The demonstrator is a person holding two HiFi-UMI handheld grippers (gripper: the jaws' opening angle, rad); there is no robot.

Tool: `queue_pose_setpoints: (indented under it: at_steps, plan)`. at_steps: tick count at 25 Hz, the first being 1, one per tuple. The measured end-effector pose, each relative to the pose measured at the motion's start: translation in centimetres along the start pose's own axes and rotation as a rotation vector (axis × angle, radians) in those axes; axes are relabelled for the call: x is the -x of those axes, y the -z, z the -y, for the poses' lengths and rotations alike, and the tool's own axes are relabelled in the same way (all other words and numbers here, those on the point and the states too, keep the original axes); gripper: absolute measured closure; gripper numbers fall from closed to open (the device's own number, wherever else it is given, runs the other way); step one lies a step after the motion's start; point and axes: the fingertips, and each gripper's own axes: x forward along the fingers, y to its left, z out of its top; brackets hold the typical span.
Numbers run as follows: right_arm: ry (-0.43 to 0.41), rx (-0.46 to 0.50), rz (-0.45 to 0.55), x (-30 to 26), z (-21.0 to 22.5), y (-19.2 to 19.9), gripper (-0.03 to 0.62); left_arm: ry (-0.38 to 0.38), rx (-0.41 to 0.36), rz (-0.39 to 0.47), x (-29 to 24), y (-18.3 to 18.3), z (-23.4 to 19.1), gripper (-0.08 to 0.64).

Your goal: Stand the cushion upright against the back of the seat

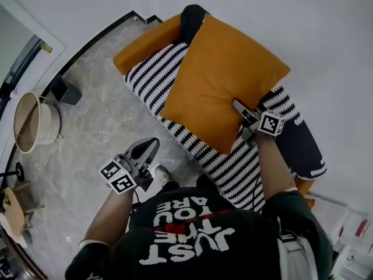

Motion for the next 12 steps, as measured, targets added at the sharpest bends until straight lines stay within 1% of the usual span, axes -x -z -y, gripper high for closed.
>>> queue_pose_setpoints:
  at_steps: [3, 5, 7, 10, 12]
  plan:
    - [0.015, 0.081, 0.043, -1.9, -4.0, -3.2, 0.476, 0.008, -0.060, 0.014, 2.6, -4.3, -1.1, 0.549]
    - [0.021, 0.112, 0.060, -3.2, -6.4, -4.7, 0.476, 0.003, -0.074, 0.011, 4.3, -6.9, -2.0, 0.549]
    - [0.023, 0.132, 0.064, -4.7, -8.6, -5.9, 0.476, -0.007, -0.067, 0.018, 6.1, -9.3, -3.3, 0.548]
    - [0.016, 0.167, 0.069, -7.2, -11.5, -8.3, 0.476, -0.023, -0.046, 0.071, 8.4, -12.9, -5.2, 0.548]
    - [0.009, 0.191, 0.075, -8.3, -12.8, -9.3, 0.476, -0.029, -0.049, 0.093, 9.6, -13.9, -5.7, 0.548]
